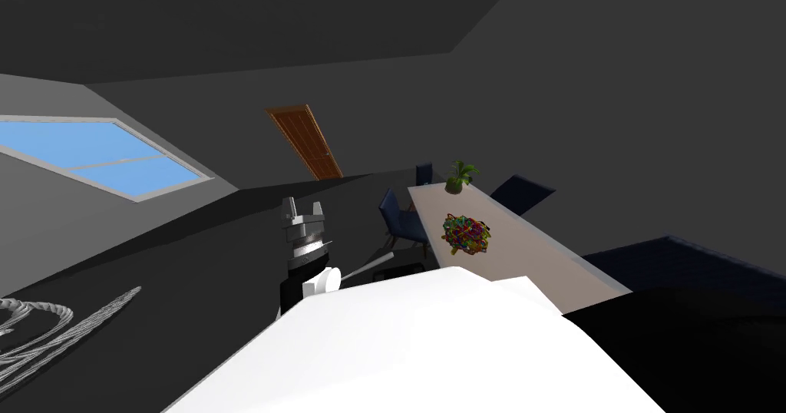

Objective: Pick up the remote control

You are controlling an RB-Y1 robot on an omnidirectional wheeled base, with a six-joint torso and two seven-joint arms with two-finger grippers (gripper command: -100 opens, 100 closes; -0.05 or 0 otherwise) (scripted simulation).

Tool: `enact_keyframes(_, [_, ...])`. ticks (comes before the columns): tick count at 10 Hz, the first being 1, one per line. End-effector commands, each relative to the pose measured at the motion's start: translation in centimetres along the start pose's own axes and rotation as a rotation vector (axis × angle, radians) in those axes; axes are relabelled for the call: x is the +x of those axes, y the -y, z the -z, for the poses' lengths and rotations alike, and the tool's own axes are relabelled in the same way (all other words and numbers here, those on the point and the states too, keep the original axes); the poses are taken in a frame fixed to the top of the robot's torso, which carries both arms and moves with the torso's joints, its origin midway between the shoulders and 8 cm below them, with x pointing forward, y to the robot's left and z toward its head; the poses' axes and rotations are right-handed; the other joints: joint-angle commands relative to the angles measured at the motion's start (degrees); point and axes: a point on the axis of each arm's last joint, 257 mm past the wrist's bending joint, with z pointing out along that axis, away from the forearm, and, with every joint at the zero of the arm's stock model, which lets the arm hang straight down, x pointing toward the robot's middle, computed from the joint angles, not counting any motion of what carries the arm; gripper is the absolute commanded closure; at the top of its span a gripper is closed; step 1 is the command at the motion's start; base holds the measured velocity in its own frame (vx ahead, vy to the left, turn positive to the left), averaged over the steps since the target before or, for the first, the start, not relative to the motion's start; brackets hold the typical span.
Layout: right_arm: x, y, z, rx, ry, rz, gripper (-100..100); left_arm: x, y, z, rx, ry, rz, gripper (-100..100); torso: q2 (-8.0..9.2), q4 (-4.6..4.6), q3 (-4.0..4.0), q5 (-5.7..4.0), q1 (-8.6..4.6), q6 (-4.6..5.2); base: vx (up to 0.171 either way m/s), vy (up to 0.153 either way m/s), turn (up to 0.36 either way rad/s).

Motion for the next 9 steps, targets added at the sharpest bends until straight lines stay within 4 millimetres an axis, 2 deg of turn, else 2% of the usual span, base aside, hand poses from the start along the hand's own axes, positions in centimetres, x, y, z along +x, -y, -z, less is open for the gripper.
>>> enact_keyframes(1, [1.6,0.2,0.3,-0.009,-0.005,-0.008,100,0.0,0.0,0.0,0.0,0.0,0.0,0,0.0,0.0,0.0,0.0,0.0,0.0,0.044,0.036,0.082])
enact_keyframes(2, [0.8,0.5,0.3,-0.003,0.009,-0.017,100,0.0,0.0,0.0,0.0,0.0,0.0,0,0.02,-0.01,0.0,0.0,0.02,0.0,0.034,0.028,0.032])
enact_keyframes(3, [2.7,0.6,0.5,-0.01,-0.005,-0.019,100,0.0,0.0,0.0,0.0,0.0,0.0,0,0.04,0.01,0.02,-0.01,-0.01,0.0,0.035,0.03,0.087])
enact_keyframes(4, [2.0,1.0,0.5,-0.003,0.01,-0.029,100,0.0,0.0,0.0,0.0,0.0,0.0,0,0.06,-0.01,0.02,0.01,0.0,0.01,0.03,0.023,0.029])
enact_keyframes(5, [3.9,1.2,0.8,-0.009,-0.004,-0.032,100,0.0,0.0,0.0,0.0,0.0,0.0,0,0.06,0.01,0.03,0.01,-0.02,0.01,0.035,0.033,0.073])
enact_keyframes(6, [3.2,1.6,0.8,-0.001,0.009,-0.041,100,0.0,0.0,0.0,0.0,0.0,0.0,0,0.07,-0.02,0.02,0.03,0.03,0.02,0.03,0.026,0.027])
enact_keyframes(7, [5.1,1.8,1.2,-0.005,-0.003,-0.046,100,0.0,0.0,0.0,0.0,0.0,0.0,0,0.06,0.0,0.03,0.03,0.02,0.01,0.045,0.041,0.08])
enact_keyframes(8, [4.6,2.1,1.2,0.002,0.008,-0.053,100,0.0,0.0,0.0,0.0,0.0,0.0,0,0.03,-0.02,0.01,0.04,0.08,0.02,0.037,0.031,0.038])
enact_keyframes(9, [6.5,2.4,1.7,-0.001,-0.005,-0.059,100,0.0,0.0,0.0,0.0,0.0,0.0,0,0.03,-0.01,0.01,0.06,0.06,0.0,0.044,0.034,0.088])
